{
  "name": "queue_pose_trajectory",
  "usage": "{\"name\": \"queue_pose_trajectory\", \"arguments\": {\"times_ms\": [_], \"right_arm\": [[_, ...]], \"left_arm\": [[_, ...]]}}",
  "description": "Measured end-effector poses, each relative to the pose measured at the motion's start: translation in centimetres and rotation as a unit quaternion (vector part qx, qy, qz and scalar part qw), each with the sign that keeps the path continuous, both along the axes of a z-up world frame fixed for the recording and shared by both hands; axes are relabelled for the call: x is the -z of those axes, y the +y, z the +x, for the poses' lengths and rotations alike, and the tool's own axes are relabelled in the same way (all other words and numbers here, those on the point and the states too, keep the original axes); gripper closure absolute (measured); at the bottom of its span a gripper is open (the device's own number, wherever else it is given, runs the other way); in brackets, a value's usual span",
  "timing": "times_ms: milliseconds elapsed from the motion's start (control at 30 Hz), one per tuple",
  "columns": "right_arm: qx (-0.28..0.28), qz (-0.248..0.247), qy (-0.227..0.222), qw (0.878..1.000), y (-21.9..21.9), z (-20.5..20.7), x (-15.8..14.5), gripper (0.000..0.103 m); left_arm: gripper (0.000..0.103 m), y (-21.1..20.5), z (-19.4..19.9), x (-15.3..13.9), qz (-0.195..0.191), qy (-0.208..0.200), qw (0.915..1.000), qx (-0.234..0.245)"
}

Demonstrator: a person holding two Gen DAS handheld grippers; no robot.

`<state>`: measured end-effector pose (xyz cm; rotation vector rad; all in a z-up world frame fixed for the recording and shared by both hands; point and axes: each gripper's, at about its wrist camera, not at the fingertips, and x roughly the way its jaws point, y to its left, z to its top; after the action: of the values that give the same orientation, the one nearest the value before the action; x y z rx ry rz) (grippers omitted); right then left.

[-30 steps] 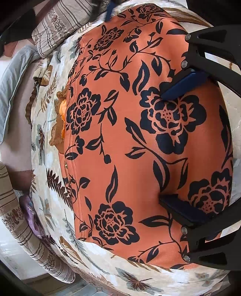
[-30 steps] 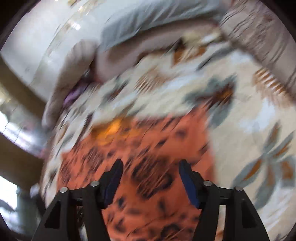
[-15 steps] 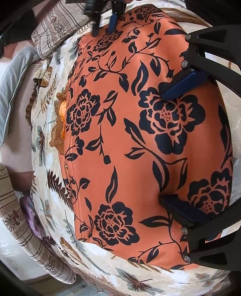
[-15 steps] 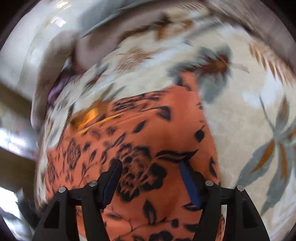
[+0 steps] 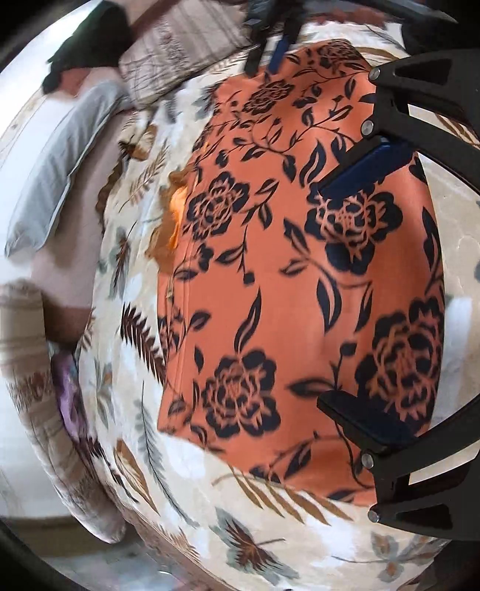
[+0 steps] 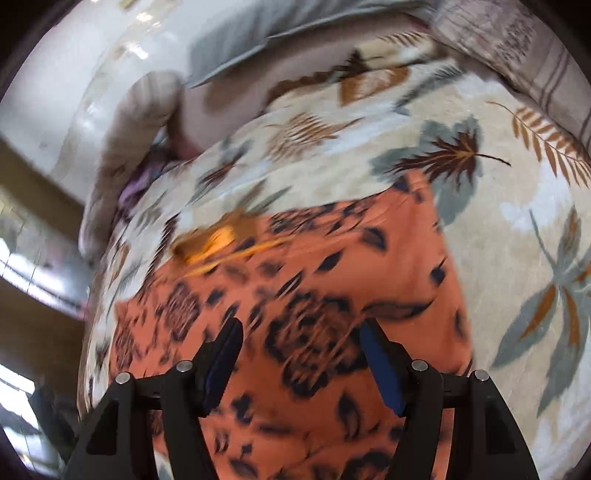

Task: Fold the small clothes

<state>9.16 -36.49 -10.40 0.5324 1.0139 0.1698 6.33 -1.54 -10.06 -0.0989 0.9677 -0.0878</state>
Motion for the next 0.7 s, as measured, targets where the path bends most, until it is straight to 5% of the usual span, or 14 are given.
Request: {"name": "queue_pose_trajectory", "arguments": {"times_ms": [200, 367, 500, 600, 700], "right_arm": [[-0.008, 0.041, 0.003, 0.999, 0.9, -4.1, 0.0, 0.033], [-0.014, 0.039, 0.010, 0.999, 2.0, -5.5, 1.7, 0.033], [-0.007, 0.038, 0.005, 0.999, 2.1, -5.9, 2.9, 0.033], [-0.005, 0.040, -0.001, 0.999, 2.0, -6.0, 3.4, 0.033], [-0.007, 0.045, -0.003, 0.999, 2.0, -5.9, 3.4, 0.033]], "left_arm": [[0.000, 4.7, -0.5, -1.6, 0.005, -0.025, 0.9976, -0.064], [0.001, 11.8, 1.6, -1.8, -0.074, 0.006, 0.9934, -0.087], [0.029, 13.7, 0.6, 0.4, -0.102, 0.056, 0.9894, -0.086], [0.068, 12.9, -0.4, 2.9, -0.052, 0.090, 0.9921, -0.070], [0.068, 13.7, -0.2, 3.0, -0.071, 0.093, 0.9905, -0.073]]}}
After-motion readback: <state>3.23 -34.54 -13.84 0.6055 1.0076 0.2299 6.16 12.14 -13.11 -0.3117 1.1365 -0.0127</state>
